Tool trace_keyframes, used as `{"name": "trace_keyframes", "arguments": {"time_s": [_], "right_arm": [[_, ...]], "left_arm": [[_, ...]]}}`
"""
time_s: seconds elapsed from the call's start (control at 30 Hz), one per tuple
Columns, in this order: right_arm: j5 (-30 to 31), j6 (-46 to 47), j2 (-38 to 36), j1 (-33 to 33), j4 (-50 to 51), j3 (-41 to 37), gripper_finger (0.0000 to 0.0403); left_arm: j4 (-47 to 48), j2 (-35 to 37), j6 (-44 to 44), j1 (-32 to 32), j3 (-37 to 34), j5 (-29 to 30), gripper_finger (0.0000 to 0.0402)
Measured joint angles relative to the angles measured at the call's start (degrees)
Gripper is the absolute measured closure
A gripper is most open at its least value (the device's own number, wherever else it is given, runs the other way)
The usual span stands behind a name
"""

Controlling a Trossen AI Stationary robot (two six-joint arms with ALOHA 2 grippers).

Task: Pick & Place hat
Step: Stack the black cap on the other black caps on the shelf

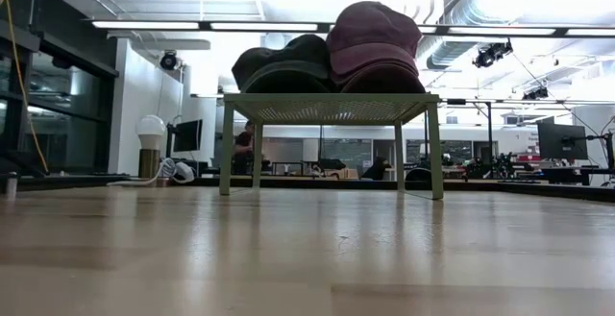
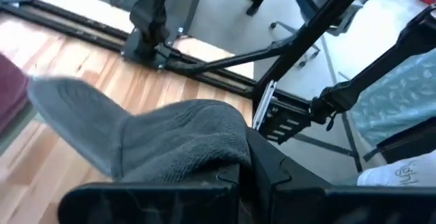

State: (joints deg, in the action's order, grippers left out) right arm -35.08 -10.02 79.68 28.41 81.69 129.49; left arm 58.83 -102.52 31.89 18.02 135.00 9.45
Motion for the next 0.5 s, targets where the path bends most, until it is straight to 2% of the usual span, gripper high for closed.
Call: {"name": "trace_keyframes", "arguments": {"time_s": [0.33, 0.43, 0.5], "right_arm": [[-0.47, -1.29, 6.25, -7.17, 0.18, -0.02, 0.0192], [-1.02, -5.23, 7.75, -8.52, 0.18, -0.02, 0.0192], [-3.92, -9.01, 8.52, -9.47, 0.03, -0.02, 0.0192]], "left_arm": [[-8.58, 1.22, -7.93, 0.09, 0.0, -0.29, 0.0401], [-8.17, 1.27, -8.28, 0.11, 0.0, -1.97, 0.0401], [-7.04, 1.27, -8.65, 0.09, 0.0, -5.16, 0.0401]]}}
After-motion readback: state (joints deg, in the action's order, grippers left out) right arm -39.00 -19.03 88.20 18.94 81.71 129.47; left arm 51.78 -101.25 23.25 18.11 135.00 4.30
